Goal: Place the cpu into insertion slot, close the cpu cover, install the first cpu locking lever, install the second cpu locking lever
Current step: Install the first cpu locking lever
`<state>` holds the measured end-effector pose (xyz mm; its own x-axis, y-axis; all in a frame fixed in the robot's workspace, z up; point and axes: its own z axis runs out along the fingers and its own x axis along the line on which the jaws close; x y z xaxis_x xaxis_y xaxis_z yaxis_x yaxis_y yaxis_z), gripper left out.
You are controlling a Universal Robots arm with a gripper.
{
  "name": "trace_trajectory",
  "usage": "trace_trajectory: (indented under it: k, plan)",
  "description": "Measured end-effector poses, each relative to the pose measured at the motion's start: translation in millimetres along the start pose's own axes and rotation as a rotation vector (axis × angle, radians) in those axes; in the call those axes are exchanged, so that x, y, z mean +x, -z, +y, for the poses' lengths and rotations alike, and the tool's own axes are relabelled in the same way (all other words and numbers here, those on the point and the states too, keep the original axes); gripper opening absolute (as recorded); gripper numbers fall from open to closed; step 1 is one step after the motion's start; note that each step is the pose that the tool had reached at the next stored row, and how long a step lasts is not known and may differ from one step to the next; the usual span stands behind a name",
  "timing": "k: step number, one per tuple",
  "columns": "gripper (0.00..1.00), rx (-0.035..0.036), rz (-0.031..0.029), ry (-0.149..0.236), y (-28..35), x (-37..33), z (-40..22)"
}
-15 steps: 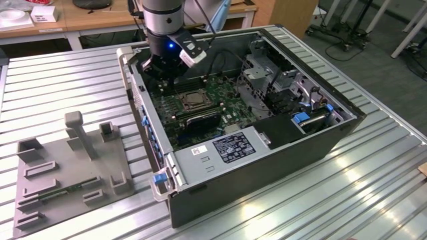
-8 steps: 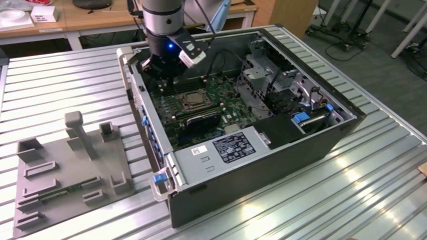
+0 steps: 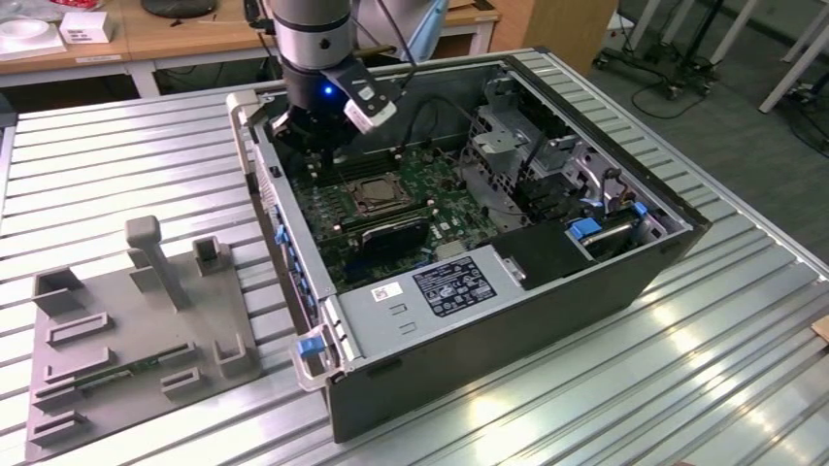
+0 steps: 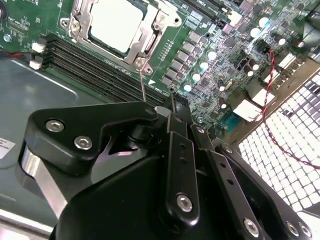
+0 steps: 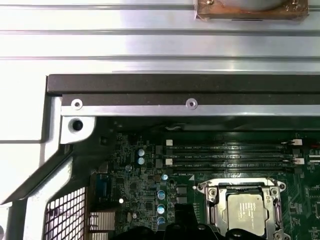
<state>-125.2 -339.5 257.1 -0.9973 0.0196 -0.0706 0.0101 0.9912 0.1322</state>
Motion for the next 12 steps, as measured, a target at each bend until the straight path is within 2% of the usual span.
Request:
trace_trajectory:
  k: [1, 4, 7, 12]
  plan:
    - [0.11, -0.0061, -0.0001, 0.000, -0.1, 0.3, 0.0]
    - [0.11, -0.0423, 0.0003, -0.003, -0.4, 1.0, -0.1]
    - [0.11, -0.0567, 0.0004, -0.004, -0.6, 1.5, -0.1]
    - [0.11, -0.0692, 0.0005, -0.005, -0.9, 2.6, -0.2]
